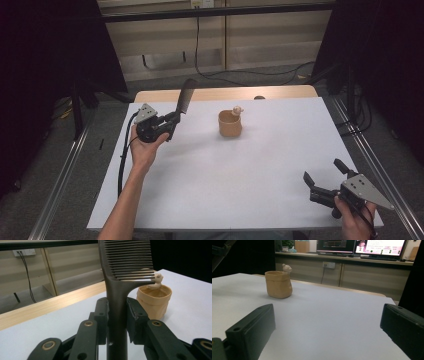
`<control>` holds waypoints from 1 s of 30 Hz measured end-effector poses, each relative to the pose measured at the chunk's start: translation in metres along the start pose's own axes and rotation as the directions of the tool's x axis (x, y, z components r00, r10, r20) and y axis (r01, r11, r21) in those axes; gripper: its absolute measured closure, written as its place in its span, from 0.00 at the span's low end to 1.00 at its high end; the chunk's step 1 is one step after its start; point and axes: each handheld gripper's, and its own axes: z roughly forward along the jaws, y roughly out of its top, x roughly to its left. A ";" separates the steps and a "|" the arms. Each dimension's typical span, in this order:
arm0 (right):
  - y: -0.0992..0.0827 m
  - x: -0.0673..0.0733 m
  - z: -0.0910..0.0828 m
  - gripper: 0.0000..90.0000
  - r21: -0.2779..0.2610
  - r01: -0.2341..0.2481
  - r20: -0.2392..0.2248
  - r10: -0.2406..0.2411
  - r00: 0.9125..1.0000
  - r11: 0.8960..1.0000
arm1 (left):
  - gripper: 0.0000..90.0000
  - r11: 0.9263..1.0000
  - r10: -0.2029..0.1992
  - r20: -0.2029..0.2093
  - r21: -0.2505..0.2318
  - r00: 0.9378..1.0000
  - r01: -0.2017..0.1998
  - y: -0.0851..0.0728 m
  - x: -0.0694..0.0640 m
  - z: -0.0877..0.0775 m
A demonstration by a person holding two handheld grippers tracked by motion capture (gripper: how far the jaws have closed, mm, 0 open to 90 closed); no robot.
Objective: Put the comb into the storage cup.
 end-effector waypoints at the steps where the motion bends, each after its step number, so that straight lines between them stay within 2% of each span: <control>1: 0.000 0.000 0.000 0.00 0.000 0.000 0.000 0.000 1.000 1.000 | 0.81 1.000 0.000 0.000 0.000 1.000 0.000 0.000 0.000 0.000; 6: 0.000 -0.001 -0.001 0.00 -0.004 0.002 0.003 -0.002 1.000 1.000 | 0.81 0.999 -0.003 0.006 -0.043 1.000 0.003 0.004 -0.004 -0.003; 12: 0.000 -0.001 -0.001 0.00 -0.003 0.001 0.002 -0.001 1.000 1.000 | 0.81 0.997 -0.011 0.024 -0.073 1.000 0.012 0.007 -0.007 -0.003; 16: 0.000 -0.001 -0.001 0.00 -0.004 0.002 0.002 -0.002 1.000 1.000 | 0.81 0.997 -0.006 0.020 -0.082 1.000 0.008 0.008 -0.010 -0.004; 25: 0.000 -0.001 -0.001 0.00 -0.005 0.004 0.001 -0.004 1.000 1.000 | 0.81 0.993 -0.004 0.041 -0.120 0.999 0.009 0.016 -0.018 -0.002; 30: 0.000 -0.001 -0.001 0.00 -0.003 0.006 0.002 -0.006 1.000 1.000 | 0.81 0.991 0.010 0.061 -0.134 0.998 -0.002 0.019 -0.025 0.002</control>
